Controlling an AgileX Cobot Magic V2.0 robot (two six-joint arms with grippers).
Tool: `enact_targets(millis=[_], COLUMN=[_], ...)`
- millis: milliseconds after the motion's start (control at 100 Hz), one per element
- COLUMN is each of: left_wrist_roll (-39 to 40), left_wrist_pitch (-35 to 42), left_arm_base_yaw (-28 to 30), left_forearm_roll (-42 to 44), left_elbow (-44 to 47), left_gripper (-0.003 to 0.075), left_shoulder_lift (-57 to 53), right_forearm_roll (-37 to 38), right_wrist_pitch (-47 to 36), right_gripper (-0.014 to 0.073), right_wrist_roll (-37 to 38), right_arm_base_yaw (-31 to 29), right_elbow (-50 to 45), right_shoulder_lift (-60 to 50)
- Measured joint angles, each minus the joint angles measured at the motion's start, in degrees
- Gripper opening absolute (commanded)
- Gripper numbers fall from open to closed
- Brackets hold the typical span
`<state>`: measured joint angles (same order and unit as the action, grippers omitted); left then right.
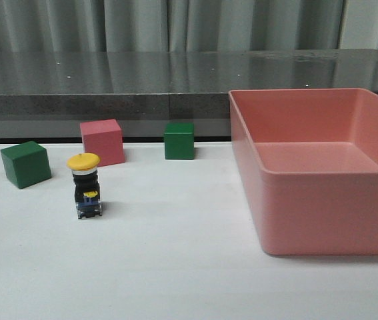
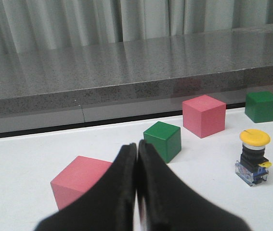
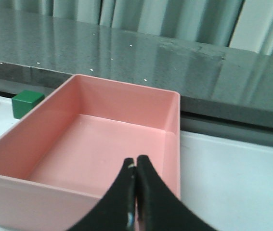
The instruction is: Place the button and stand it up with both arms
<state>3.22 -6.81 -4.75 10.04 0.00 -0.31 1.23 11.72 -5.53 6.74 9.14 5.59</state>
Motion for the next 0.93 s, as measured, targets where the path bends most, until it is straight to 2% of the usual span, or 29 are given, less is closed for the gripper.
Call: enact_targets(millis=[140,310,930], left_wrist_roll=[0.0,0.0,0.0], left_wrist_pitch=[0.0,0.0,0.0], left_arm_base_yaw=[0.0,0.0,0.0], left_forearm_roll=[0.0,0.0,0.0], left_elbow=[0.0,0.0,0.0], left_gripper=[-0.002,-0.002,-0.002], left_shoulder_lift=[0.0,0.0,0.0], right_forearm_roll=[0.0,-0.2,-0.4], right_wrist_pitch=[-1.7,-5.2,-6.4], right_gripper=[-0.0076,-0.0076,-0.0076], right_wrist_roll=[2.4,3.8,4.5], right_arm_base_yaw=[-1.7,-1.8,-1.8], right_elbow=[-5.5,-10.3,-10.7], right_shoulder_lift=[-5.6,-6.2,-6.2])
